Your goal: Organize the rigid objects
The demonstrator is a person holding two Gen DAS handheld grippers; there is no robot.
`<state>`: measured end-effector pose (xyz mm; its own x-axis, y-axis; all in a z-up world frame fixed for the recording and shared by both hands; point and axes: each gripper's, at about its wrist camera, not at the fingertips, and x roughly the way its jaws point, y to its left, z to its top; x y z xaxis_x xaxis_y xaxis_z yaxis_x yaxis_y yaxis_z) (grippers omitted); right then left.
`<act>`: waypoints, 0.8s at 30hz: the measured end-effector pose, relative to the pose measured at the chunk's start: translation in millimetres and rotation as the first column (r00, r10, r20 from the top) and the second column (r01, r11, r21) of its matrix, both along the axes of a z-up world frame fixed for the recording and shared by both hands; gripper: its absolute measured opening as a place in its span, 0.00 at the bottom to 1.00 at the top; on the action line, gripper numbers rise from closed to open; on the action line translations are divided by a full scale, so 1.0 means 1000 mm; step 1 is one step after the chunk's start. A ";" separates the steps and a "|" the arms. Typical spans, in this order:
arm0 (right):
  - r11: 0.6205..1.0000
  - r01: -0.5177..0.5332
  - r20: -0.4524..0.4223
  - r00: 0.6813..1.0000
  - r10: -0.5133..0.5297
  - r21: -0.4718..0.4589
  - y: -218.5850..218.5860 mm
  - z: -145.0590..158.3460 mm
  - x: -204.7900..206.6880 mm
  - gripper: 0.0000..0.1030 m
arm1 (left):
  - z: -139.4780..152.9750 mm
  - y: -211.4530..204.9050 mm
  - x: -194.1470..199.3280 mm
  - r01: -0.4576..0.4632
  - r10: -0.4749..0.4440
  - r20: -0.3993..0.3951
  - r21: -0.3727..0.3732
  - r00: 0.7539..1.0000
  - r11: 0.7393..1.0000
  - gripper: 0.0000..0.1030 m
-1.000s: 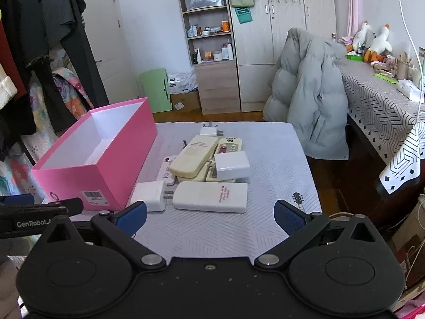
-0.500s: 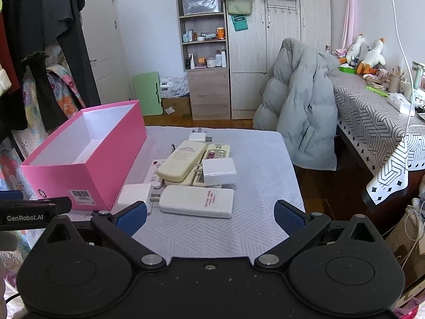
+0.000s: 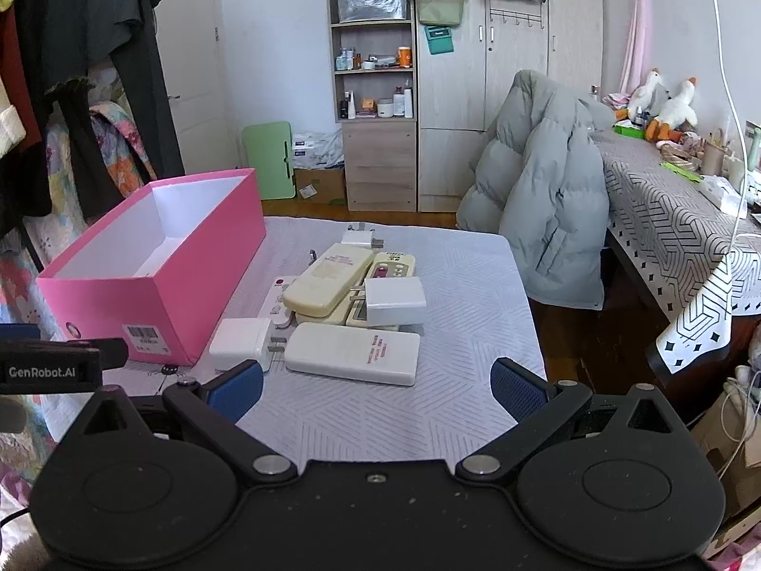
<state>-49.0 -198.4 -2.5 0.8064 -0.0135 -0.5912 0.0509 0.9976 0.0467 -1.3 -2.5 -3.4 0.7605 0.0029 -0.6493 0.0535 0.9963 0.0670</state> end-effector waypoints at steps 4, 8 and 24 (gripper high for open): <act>1.000 0.000 -0.009 1.000 0.000 -0.008 0.001 -0.002 0.002 1.00 | -0.001 -0.001 -0.001 0.001 -0.001 0.013 0.016 1.000 1.000 1.00; 1.000 0.005 -0.018 1.000 -0.005 -0.003 0.001 -0.004 0.003 1.00 | -0.001 0.001 -0.001 -0.008 0.007 0.022 0.014 1.000 1.000 1.00; 1.000 0.013 -0.032 0.999 -0.013 -0.002 0.000 -0.007 0.006 1.00 | -0.002 0.001 -0.001 0.015 -0.015 0.034 -0.003 0.999 1.000 1.00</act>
